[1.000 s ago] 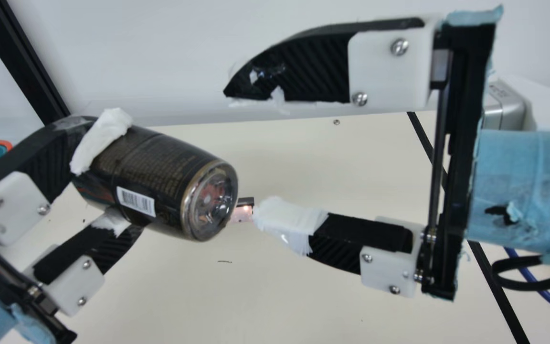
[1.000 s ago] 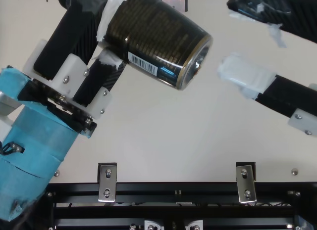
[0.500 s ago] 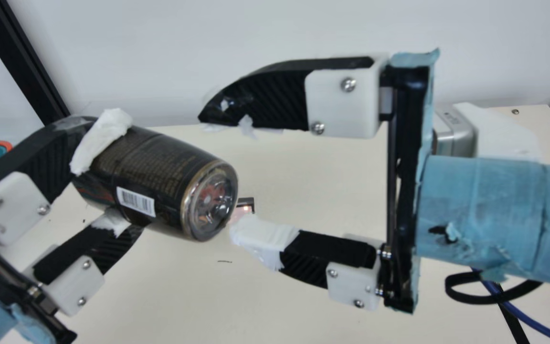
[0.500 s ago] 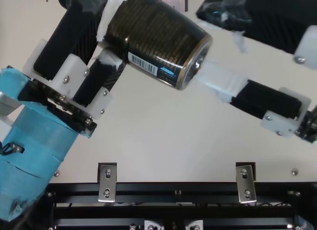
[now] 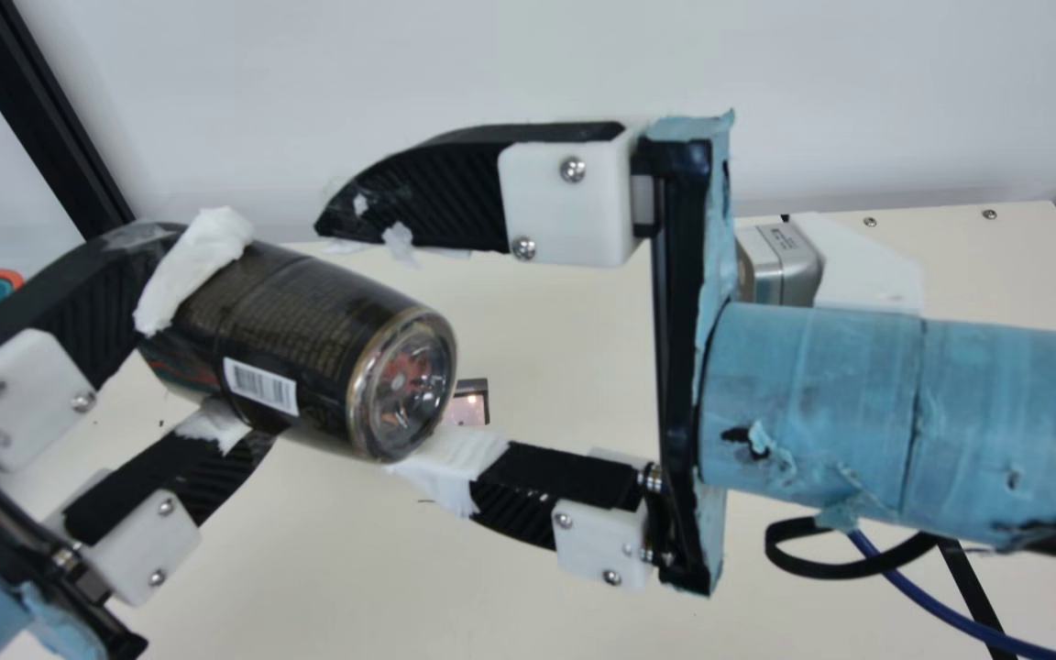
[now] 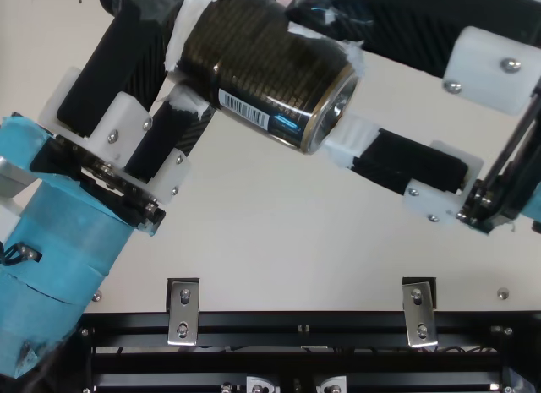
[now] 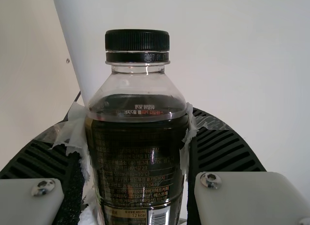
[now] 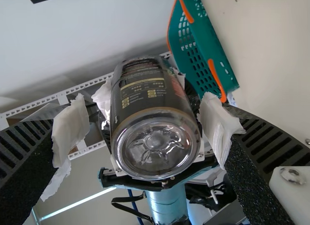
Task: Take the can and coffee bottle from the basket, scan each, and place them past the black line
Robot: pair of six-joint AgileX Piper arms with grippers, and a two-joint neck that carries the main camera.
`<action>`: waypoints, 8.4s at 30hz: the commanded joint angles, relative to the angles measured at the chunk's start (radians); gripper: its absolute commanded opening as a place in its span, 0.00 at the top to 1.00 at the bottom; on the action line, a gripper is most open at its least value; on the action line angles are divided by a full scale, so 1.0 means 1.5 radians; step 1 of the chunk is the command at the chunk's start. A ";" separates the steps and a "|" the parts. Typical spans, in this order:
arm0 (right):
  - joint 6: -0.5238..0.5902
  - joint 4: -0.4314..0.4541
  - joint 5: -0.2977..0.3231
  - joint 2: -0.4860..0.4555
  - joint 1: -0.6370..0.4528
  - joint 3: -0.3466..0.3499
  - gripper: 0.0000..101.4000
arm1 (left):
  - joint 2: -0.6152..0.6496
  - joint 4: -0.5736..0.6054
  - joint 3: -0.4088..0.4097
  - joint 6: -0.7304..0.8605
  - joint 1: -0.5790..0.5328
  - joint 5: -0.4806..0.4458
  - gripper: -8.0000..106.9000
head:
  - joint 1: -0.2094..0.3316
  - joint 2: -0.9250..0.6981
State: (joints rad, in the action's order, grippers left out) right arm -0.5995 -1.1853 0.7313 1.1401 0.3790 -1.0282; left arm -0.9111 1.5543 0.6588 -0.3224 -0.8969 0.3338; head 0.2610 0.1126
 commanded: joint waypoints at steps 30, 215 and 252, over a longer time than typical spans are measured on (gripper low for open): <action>0.000 0.004 -0.016 0.010 0.019 -0.008 1.00 | 0.000 0.000 0.000 0.000 0.000 0.001 0.15 | 0.006 0.003; 0.374 0.591 -0.239 0.167 -0.168 -0.079 1.00 | 0.073 0.095 -0.085 0.127 0.115 0.079 0.15 | 0.009 0.459; 0.501 0.658 -0.782 0.277 -0.441 0.170 1.00 | 0.073 0.095 -0.085 0.127 0.115 0.079 0.15 | 0.014 0.521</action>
State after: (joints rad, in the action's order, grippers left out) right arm 0.1574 -0.2062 -0.3625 1.5276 -0.2671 -0.7863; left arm -0.8023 1.6969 0.5307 -0.1320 -0.7238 0.4516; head 0.2610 0.8701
